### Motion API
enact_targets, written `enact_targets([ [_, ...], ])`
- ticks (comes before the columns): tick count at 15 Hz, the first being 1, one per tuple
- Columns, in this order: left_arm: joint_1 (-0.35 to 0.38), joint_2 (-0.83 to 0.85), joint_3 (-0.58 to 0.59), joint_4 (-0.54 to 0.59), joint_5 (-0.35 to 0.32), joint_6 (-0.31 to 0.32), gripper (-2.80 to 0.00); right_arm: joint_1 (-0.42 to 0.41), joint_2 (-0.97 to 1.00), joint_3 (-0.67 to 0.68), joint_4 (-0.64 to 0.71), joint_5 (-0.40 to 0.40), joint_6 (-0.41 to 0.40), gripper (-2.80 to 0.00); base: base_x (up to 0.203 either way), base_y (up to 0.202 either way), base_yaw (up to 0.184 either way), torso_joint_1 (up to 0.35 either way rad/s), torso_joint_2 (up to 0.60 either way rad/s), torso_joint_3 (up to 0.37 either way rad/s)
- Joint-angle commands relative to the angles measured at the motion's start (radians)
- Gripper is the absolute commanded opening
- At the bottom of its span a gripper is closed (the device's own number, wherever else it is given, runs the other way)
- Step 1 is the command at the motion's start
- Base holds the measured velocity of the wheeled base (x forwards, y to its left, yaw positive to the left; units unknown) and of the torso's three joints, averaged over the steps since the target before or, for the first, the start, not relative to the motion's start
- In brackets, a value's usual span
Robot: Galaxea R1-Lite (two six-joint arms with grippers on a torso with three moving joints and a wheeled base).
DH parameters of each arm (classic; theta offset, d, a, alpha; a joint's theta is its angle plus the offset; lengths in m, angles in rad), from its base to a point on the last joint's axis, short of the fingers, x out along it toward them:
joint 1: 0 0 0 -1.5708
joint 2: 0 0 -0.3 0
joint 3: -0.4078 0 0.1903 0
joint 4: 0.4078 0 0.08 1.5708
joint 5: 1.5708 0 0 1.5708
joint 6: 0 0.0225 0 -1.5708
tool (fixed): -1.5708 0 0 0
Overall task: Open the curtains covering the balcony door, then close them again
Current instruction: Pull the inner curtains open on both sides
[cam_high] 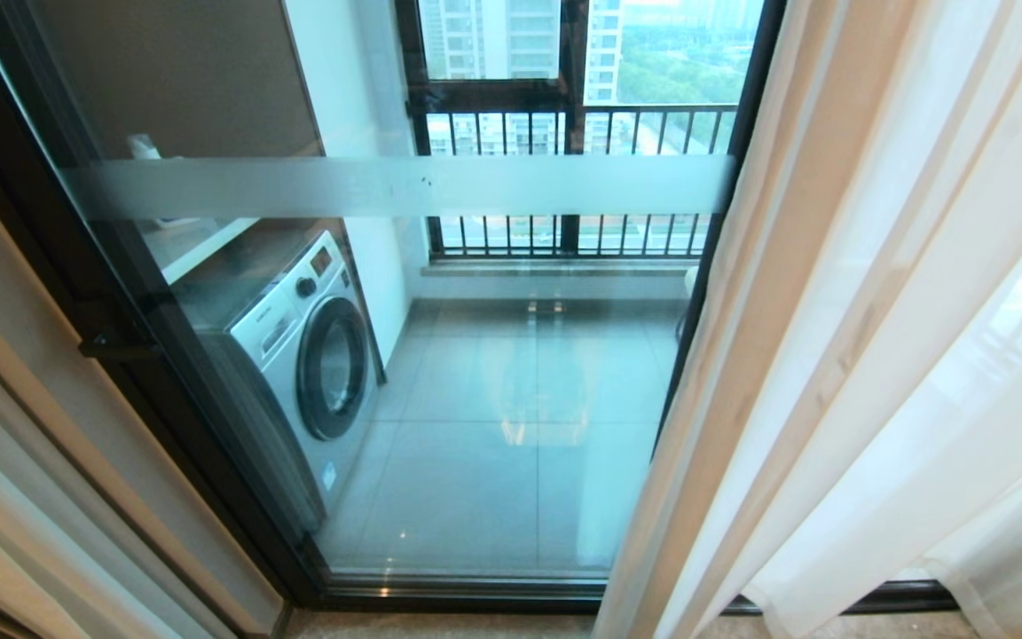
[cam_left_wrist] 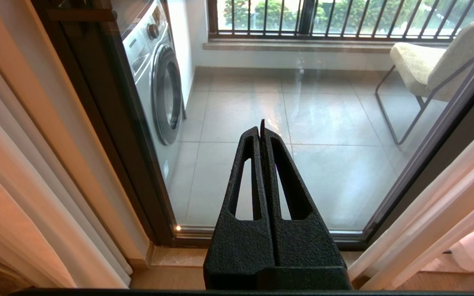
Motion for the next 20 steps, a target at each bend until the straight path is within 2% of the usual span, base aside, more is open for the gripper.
enact_targets([
  [1,0.000,0.000,0.000,0.000,0.000,-0.001,-2.80,0.002,0.111,0.000,-0.004,0.001,-0.044,-2.80,0.000,0.000,0.000,0.000,0.00,0.000],
  [3,0.000,0.000,0.000,0.000,0.000,-0.001,-2.80,0.044,0.261,-0.013,-0.046,0.009,-0.065,-2.80,0.000,0.000,0.000,0.000,0.00,0.000],
  [4,0.000,0.000,0.000,0.000,0.000,-0.001,-2.80,0.091,0.339,-0.034,-0.088,0.014,-0.071,-2.80,0.000,0.000,0.000,0.000,0.00,0.000],
  [8,0.000,0.000,0.000,0.000,0.000,-0.001,-2.80,0.407,0.586,-0.231,-0.244,0.023,-0.071,-2.80,0.000,0.000,0.000,0.000,0.00,0.000],
  [9,0.000,0.000,0.000,0.000,0.000,-0.001,-2.80,0.458,0.637,-0.287,-0.258,0.028,-0.071,-2.80,0.000,0.000,0.000,0.000,0.00,0.000],
  [10,0.000,0.000,0.000,0.000,0.000,-0.001,-2.80,0.484,0.678,-0.308,-0.269,0.047,-0.077,-0.63,0.000,0.000,0.000,0.000,0.00,0.000],
  [11,0.000,0.000,0.000,0.000,0.000,-0.001,-2.80,0.497,0.709,-0.331,-0.272,0.080,-0.085,0.00,0.000,0.000,0.000,0.000,0.00,0.000],
  [15,0.000,0.000,0.000,0.000,0.000,-0.001,-2.80,0.528,0.868,-0.422,-0.283,0.148,-0.097,0.00,0.000,0.000,0.000,0.000,0.00,0.000],
  [17,0.000,0.000,0.000,0.000,0.000,-0.001,-2.80,0.581,0.983,-0.489,-0.285,0.158,-0.111,0.00,0.000,0.000,0.000,0.000,0.00,0.000],
  [20,0.000,0.000,0.000,0.000,0.000,-0.001,-2.80,0.619,1.150,-0.576,-0.295,0.163,-0.192,0.00,0.000,0.000,0.000,0.000,0.00,0.000],
])
